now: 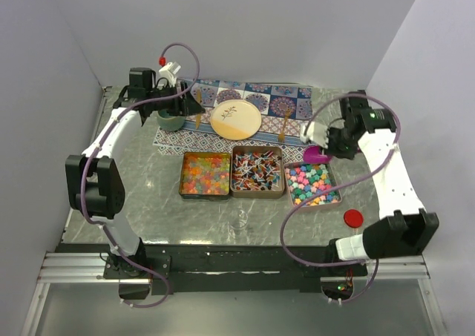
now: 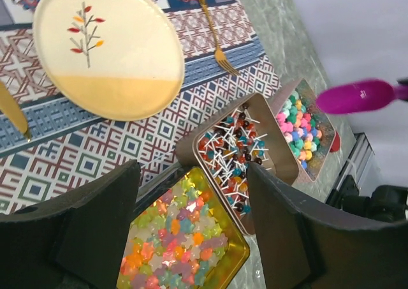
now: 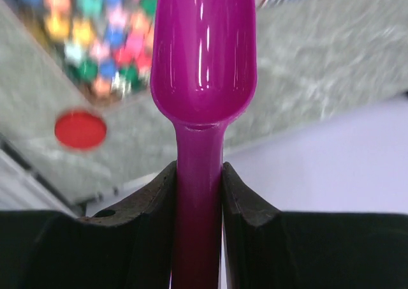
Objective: Pack the candies
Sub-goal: Scoop the fake candies from the storage box.
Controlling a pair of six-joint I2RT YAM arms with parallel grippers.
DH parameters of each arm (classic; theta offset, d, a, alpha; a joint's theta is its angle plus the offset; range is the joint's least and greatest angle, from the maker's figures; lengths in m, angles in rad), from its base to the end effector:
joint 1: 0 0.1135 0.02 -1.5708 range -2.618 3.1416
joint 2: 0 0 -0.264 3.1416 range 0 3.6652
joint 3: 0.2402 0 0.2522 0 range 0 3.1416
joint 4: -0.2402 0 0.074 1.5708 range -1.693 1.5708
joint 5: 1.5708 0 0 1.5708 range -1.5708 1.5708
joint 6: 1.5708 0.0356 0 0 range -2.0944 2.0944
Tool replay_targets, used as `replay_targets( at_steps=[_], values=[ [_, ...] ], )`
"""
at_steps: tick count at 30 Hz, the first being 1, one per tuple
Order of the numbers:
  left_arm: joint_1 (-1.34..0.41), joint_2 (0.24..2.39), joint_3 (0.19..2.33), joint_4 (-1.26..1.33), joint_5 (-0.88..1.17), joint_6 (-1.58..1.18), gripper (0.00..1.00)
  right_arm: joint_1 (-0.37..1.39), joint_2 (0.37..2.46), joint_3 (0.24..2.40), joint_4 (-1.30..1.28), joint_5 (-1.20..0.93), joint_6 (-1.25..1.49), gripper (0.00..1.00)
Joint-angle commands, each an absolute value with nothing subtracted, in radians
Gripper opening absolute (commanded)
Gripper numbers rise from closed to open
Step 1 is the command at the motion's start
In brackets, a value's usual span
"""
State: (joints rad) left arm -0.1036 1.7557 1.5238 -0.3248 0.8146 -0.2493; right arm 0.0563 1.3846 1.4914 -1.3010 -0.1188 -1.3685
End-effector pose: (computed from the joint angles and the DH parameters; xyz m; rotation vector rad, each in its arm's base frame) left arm 0.3994 -0.0676 0.3231 0.3410 2.0818 -1.0713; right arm 0.2479 0.0182 0.3570 -1.8313 2.0724 -0.1912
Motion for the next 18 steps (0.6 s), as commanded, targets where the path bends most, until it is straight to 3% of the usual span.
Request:
replay_targets(
  at_steps=[1,7,18],
  values=[
    [-0.103,1.759,1.514,-0.339,0.752,-0.304,0.74,0.035,1.260,1.353,-1.425,0.101,-1.489,0.00],
    [-0.103,1.691,1.389,-0.255,0.765,-0.342,0.75,0.031,1.204,1.207,-1.425,0.222,-1.473,0.00],
    [-0.104,1.694,1.393,-0.212,0.765,-0.368,0.75,0.113,1.402,1.287,-1.387,0.247,-1.236,0.00]
  ],
)
